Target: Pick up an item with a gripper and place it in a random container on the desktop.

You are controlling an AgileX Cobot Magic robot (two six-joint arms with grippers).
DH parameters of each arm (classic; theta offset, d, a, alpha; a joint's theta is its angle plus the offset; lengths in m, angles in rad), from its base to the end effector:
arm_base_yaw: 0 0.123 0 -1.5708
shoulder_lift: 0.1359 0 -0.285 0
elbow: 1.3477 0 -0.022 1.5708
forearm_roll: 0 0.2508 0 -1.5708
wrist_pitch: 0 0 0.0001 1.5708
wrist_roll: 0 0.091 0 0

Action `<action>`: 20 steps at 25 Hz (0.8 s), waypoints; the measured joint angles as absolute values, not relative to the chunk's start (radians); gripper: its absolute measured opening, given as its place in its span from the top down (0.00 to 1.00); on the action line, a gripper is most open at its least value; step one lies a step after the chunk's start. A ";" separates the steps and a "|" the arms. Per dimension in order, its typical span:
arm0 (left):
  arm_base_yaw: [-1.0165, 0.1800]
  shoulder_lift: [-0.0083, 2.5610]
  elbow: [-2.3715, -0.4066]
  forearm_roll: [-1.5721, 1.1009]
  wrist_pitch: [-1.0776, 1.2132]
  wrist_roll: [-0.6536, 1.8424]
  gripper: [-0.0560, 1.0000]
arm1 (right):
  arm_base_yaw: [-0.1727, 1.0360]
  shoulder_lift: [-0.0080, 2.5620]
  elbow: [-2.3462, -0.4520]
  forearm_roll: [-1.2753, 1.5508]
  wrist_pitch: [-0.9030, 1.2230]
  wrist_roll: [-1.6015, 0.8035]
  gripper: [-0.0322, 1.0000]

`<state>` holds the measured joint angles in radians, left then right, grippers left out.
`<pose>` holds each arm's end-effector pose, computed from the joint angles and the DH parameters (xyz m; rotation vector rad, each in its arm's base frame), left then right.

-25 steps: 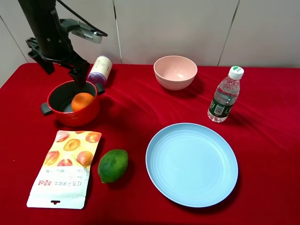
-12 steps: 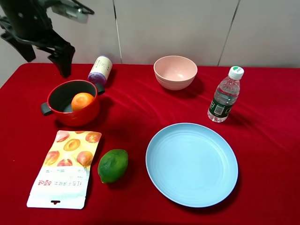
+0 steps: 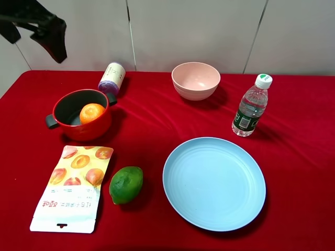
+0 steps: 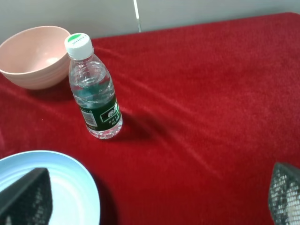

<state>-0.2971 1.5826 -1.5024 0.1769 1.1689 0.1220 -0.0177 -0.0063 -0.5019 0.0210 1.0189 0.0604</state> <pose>0.3186 -0.0821 0.3464 0.6116 2.6439 0.1908 -0.0044 0.0017 0.2812 0.0773 1.9930 0.0524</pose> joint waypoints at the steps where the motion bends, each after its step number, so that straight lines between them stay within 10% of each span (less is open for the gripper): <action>1: -0.297 1.571 -1.502 0.176 1.169 0.122 0.01 | -0.018 -0.006 -0.502 0.021 1.019 0.060 0.30; 20: -0.297 1.285 -1.329 0.126 1.171 0.128 0.01 | -0.018 -0.006 -0.502 0.021 1.019 0.060 0.30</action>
<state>-0.2971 1.2852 -1.3289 0.1262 1.1709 0.1282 -0.0177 -0.0063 -0.5019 0.0210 1.0189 0.0604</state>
